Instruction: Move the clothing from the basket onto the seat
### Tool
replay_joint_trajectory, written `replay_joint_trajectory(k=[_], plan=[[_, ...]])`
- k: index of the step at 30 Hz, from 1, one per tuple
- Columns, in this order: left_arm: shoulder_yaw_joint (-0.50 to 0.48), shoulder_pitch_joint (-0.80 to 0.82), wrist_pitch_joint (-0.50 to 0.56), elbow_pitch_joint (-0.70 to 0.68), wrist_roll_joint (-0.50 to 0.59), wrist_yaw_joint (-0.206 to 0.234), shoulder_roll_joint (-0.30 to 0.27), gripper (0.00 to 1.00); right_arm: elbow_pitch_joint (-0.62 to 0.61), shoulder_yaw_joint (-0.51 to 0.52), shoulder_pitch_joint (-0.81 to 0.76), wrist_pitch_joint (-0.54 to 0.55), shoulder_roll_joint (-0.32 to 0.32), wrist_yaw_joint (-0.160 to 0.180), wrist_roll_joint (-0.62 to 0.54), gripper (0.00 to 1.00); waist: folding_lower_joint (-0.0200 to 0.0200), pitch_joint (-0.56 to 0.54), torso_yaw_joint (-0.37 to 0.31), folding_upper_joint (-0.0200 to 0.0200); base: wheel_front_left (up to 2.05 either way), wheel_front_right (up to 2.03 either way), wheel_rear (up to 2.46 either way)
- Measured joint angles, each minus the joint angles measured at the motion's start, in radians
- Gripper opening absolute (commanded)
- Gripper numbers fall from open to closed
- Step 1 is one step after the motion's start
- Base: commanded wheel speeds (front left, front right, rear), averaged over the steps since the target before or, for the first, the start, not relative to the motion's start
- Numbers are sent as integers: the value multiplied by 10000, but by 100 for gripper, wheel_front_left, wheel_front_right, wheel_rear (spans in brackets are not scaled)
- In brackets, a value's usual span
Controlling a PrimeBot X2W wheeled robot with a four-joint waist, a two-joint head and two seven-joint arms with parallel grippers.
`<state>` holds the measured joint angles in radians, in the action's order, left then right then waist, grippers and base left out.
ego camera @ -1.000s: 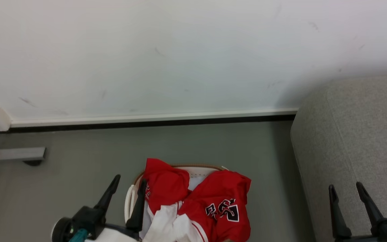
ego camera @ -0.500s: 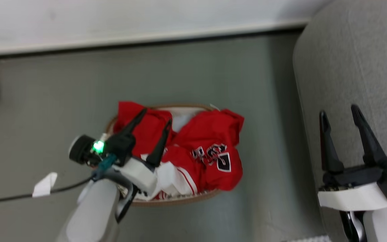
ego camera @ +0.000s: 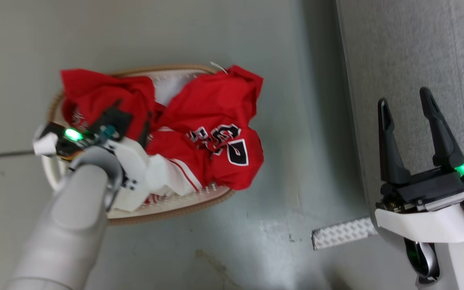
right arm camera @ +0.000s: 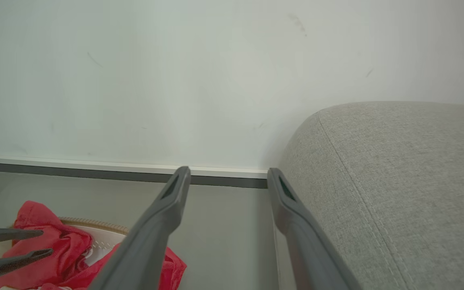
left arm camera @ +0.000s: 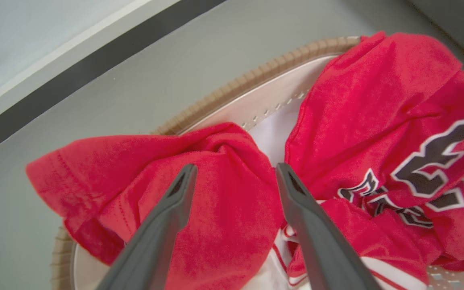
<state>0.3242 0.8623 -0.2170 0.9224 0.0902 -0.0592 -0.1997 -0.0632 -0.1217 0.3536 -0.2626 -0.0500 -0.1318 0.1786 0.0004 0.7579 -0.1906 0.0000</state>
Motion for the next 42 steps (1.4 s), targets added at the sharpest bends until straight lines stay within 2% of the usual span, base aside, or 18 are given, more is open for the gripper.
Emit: replay_joint_trajectory(k=[6, 14, 15, 16, 23, 28, 35, 42], plan=[[-194, 967, 113, 915, 159, 1055, -318, 100, -261, -58, 142, 2, 0, 0, 104, 100, -1, 748, -343, 0, 0, 0, 0], [-100, 1521, -25, 1703, 207, 1427, -468, 100, -487, -165, 198, 0, 2, 0, 337, 100, -2, 1328, -540, 0, 0, 0, 0], [-46, 1619, -38, 1778, 249, 1434, -510, 36, -504, -150, 218, 2, 2, 0, 343, 100, -2, 1402, -565, 0, 0, 0, 0], [-12, 1673, -44, 1885, 251, 1390, -520, 0, -516, -121, 233, 0, 2, 0, 364, 100, -2, 1469, -594, 0, 0, 0, 0], [40, 1758, -311, 2240, 44, 1195, -234, 0, -380, 125, 176, 2, 2, 0, 414, 100, -2, 1443, -564, 0, 0, 0, 0], [-347, 1149, -451, 1423, -704, 1112, 322, 0, -65, 380, -21, 0, 8, 0, 305, 100, -3, 812, -283, 0, 0, 0, 0], [-725, -1031, -470, -859, -1613, 940, 811, 0, 458, 892, -864, 2, 15, 0, -40, 100, -4, -890, 313, 0, 0, 0, 0], [-815, -3072, -472, -2259, -2197, 675, 1181, 0, 974, 1212, -2182, 0, 13, 0, -280, 100, -6, -3075, 972, 0, 0, 0, 0]])
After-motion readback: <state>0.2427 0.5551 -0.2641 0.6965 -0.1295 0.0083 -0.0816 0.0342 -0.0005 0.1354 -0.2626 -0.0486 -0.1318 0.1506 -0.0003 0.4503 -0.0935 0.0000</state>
